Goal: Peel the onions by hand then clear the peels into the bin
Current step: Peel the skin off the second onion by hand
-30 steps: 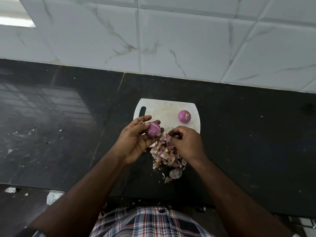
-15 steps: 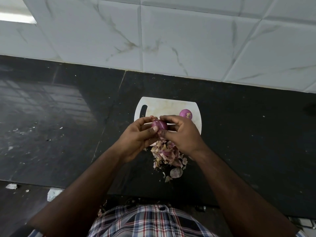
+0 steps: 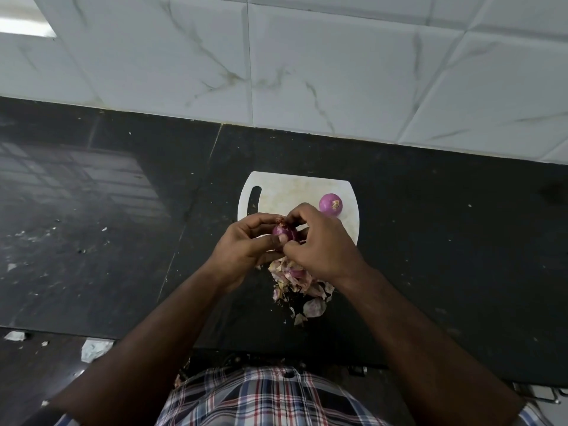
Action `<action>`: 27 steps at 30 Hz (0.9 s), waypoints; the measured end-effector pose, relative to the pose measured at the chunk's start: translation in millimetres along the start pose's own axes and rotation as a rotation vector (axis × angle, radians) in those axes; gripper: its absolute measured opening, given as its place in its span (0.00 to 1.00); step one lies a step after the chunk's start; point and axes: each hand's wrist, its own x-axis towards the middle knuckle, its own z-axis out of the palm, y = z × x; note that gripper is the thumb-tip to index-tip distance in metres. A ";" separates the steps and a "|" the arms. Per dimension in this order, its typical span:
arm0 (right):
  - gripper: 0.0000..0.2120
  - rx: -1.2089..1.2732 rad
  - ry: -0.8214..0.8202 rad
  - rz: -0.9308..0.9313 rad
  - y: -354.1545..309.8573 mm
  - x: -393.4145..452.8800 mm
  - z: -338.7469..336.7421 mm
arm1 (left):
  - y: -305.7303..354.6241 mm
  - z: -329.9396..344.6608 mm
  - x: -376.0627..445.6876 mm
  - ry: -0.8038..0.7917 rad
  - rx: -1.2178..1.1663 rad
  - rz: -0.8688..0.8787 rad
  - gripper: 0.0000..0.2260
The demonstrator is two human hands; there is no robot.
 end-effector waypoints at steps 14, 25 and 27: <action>0.08 -0.001 0.150 0.051 6.3 4.3 0.0 | -4.8 6.5 -2.2 0.006 -0.065 -0.012 0.13; 0.06 0.046 0.191 0.013 14.9 2.0 1.6 | -7.6 5.3 2.3 0.058 0.093 -0.001 0.17; 0.08 0.050 0.255 -0.004 13.5 1.8 3.2 | -6.3 4.8 1.7 0.055 0.061 -0.004 0.18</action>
